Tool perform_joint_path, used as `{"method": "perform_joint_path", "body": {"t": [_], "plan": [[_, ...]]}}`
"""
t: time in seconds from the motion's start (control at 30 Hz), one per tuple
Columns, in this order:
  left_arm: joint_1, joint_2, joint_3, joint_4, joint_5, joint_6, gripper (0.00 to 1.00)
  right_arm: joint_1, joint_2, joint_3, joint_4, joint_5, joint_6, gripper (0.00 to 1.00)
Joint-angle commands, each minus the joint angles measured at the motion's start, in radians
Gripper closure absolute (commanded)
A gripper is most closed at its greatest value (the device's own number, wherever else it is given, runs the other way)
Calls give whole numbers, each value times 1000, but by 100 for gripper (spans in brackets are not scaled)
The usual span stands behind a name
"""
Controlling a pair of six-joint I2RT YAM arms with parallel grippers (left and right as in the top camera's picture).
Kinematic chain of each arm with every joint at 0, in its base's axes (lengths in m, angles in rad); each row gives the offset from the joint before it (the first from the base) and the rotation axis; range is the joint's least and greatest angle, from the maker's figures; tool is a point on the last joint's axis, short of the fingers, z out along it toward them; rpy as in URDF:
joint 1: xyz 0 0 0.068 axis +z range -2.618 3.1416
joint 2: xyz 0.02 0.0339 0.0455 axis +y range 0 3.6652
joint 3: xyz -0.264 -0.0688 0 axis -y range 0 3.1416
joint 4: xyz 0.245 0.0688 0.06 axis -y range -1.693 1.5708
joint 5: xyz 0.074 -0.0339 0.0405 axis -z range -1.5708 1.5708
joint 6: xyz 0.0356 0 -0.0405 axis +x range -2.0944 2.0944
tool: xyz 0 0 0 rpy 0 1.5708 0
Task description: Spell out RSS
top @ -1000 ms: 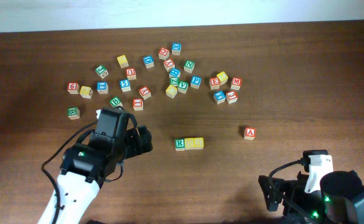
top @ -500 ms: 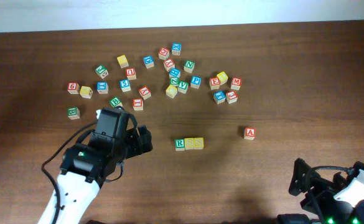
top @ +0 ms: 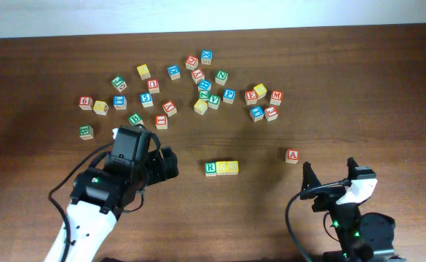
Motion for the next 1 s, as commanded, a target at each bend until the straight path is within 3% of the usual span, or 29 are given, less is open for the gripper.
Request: {"method": "perform_joint_path", "body": {"t": [0.0, 0.1, 0.23, 0.4, 0.63, 0.97], "plan": [[3, 2, 5, 2, -14, 1, 1, 14, -13, -45, 69, -9, -116, 1], [3, 2, 5, 2, -14, 1, 1, 33, -13, -104, 174, -1, -226, 2], [3, 2, 5, 2, -14, 1, 1, 31, -13, -206, 329, 36, -233, 2], [3, 2, 5, 2, -14, 1, 1, 30, -13, -206, 270, 125, -232, 2], [3, 2, 5, 2, -14, 1, 1, -14, -13, -206, 267, 127, -144, 2], [3, 2, 5, 2, -14, 1, 1, -13, -13, -206, 266, 126, -156, 2]]}}
